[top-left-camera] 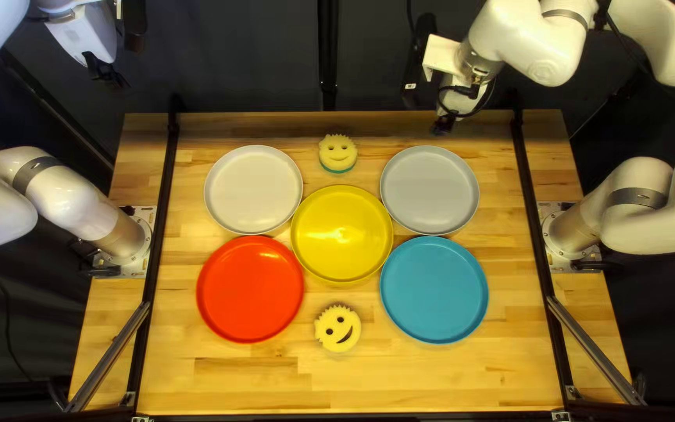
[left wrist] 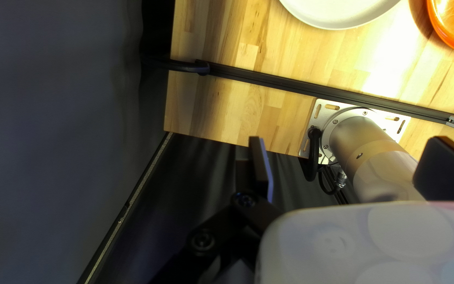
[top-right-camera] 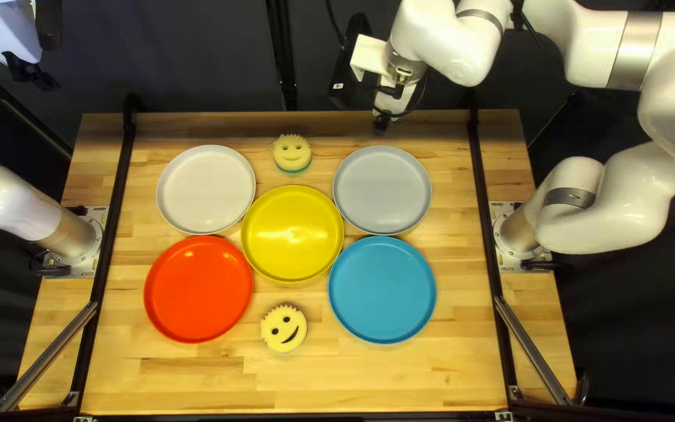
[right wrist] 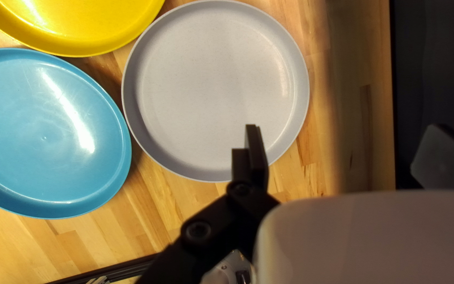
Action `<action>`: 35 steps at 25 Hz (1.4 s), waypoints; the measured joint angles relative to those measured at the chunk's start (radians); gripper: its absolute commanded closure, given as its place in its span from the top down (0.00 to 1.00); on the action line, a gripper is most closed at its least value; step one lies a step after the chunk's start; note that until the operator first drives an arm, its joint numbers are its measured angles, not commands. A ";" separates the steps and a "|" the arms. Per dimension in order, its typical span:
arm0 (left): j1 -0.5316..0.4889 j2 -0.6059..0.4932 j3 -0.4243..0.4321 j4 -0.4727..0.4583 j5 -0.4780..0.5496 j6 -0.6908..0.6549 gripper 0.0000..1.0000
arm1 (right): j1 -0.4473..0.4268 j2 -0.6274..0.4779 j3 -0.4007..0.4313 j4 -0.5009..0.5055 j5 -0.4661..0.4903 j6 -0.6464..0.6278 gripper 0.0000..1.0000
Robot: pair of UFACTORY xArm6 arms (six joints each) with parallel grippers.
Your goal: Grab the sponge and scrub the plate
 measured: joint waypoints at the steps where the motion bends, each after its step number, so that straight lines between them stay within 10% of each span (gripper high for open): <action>1: 0.000 0.000 0.000 0.000 0.000 0.000 1.00 | -0.002 0.014 0.002 0.000 -0.015 -0.005 1.00; 14: 0.000 0.000 0.000 0.000 0.000 0.000 1.00 | -0.048 0.358 -0.149 0.077 -0.219 -0.005 1.00; 35: 0.000 0.000 0.000 0.000 0.000 0.000 1.00 | -0.038 0.551 -0.208 0.108 -0.384 0.074 1.00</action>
